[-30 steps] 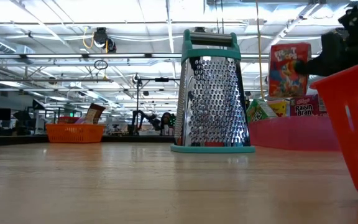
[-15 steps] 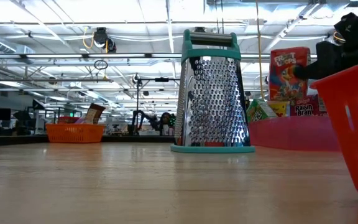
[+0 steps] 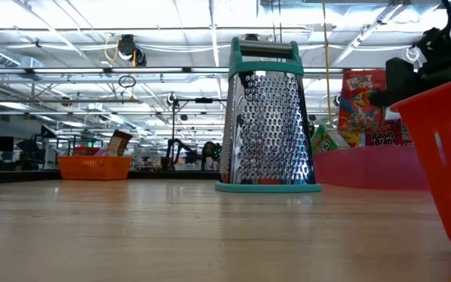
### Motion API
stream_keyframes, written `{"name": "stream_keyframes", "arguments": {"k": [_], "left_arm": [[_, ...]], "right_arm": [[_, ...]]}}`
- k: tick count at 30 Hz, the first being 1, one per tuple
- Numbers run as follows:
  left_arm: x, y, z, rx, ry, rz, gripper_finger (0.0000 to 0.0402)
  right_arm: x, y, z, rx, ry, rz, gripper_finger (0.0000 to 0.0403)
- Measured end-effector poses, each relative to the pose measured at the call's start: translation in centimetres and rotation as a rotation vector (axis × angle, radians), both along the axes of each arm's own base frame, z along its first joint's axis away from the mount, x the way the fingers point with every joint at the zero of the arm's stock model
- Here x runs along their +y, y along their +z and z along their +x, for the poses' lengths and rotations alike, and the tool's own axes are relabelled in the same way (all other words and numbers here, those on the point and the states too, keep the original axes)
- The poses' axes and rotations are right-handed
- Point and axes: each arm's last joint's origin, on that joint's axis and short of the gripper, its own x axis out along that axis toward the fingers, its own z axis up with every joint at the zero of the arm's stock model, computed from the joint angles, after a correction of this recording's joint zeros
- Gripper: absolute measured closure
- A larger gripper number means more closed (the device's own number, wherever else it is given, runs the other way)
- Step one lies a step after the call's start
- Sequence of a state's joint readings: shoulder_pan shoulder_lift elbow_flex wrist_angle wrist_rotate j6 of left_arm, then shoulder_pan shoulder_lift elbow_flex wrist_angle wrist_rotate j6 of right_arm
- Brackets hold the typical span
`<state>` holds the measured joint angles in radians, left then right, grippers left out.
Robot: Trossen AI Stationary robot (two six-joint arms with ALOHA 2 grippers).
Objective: Pick & Place Kitchen Items
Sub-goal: Put the red cereal box into the pink bin
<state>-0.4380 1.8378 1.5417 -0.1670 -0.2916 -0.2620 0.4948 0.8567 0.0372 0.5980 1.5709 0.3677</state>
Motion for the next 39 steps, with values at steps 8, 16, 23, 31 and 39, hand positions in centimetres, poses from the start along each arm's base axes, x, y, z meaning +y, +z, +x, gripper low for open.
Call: {"name": "stream_keyframes", "arguments": {"k": [8, 16, 23, 31, 39], "left_arm": [[0.0, 0.0, 0.0, 0.001, 0.003, -0.004, 0.0183], [0.0, 0.0, 0.0, 0.001, 0.002, -0.004, 0.0183], [0.0, 0.0, 0.0, 0.001, 0.003, -0.005, 0.0183], [0.0, 0.0, 0.0, 0.001, 0.002, -0.005, 0.0183], [0.0, 0.0, 0.0, 0.001, 0.002, -0.005, 0.0183]], "right_arm": [[-0.7, -1.9, 0.2, -0.025, -0.061, 0.013, 0.0386], [-1.0, -3.1, 0.5, -0.027, -0.07, 0.028, 0.0387], [-1.5, -4.6, 0.7, 0.004, -0.077, 0.06, 0.0387], [-2.2, -5.7, 0.8, 0.049, -0.087, 0.105, 0.0387], [-2.3, -5.7, 1.1, 0.087, -0.06, 0.127, 0.0352]]}}
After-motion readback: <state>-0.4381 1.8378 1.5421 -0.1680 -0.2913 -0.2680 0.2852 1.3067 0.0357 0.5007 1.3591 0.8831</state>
